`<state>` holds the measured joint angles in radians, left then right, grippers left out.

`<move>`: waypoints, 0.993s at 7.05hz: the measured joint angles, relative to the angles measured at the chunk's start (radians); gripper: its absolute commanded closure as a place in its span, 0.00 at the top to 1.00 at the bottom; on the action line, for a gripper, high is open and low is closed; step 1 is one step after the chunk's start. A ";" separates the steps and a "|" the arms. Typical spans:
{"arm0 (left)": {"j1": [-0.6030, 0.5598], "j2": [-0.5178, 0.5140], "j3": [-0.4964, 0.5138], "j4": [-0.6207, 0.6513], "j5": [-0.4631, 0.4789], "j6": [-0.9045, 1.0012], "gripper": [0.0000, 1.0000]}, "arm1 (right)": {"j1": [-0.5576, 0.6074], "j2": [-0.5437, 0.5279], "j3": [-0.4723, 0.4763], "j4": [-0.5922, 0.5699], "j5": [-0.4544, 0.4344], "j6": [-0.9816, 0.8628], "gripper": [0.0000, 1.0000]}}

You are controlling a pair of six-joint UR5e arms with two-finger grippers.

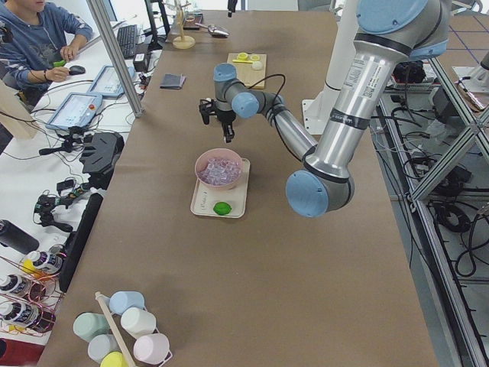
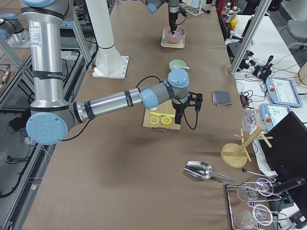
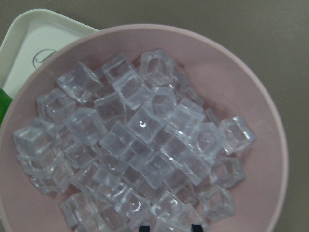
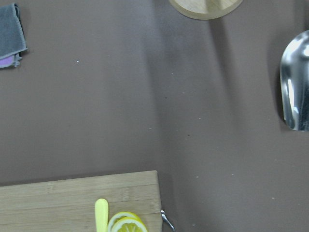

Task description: Put spoon and ice into bowl

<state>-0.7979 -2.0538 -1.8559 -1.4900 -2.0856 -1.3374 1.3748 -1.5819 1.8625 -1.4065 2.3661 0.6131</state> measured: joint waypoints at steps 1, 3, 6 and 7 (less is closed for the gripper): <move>0.028 -0.096 0.058 0.017 0.001 -0.045 0.00 | 0.037 -0.030 0.004 -0.032 0.000 -0.098 1.00; 0.076 -0.286 0.261 -0.047 0.030 -0.119 0.00 | 0.083 -0.094 0.005 -0.055 -0.001 -0.238 1.00; 0.136 -0.481 0.520 -0.176 0.058 -0.202 0.98 | 0.111 -0.155 0.006 -0.058 0.000 -0.342 1.00; 0.150 -0.493 0.534 -0.195 0.078 -0.210 0.98 | 0.112 -0.158 0.005 -0.058 0.000 -0.348 1.00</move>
<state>-0.6474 -2.5467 -1.3224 -1.6851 -2.0074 -1.5472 1.4871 -1.7397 1.8671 -1.4649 2.3659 0.2650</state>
